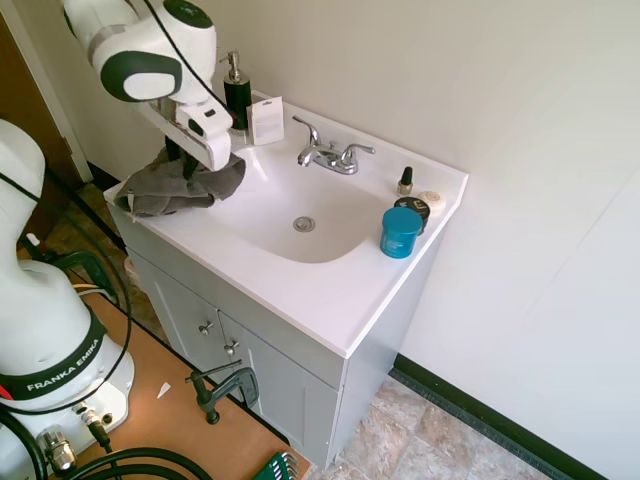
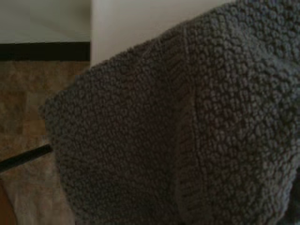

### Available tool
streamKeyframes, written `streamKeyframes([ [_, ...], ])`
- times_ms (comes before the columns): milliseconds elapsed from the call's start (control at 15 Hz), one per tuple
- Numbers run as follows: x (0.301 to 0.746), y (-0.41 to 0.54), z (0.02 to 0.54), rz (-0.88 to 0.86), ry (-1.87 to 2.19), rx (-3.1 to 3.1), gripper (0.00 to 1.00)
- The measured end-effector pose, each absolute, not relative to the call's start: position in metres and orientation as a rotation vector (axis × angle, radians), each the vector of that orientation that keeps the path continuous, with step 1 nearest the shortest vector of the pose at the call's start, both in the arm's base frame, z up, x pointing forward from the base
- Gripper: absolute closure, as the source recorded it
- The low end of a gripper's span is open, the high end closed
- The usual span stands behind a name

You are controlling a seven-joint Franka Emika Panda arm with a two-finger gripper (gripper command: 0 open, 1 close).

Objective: Sanitize the sink

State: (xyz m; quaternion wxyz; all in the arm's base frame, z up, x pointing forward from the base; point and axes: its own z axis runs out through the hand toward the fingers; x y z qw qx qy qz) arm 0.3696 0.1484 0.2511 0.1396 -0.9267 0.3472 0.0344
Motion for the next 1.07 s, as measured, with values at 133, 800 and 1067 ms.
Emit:
streamKeyframes([
  [133, 0.355, 0.155, 0.263, 0.072, 0.962, -2.714, 0.0],
  [800, 0.349, 0.139, 0.312, -0.013, 0.945, -2.758, 0.0],
  [1067, 0.377, 0.076, 0.366, -0.194, 1.018, -2.739, 0.0],
])
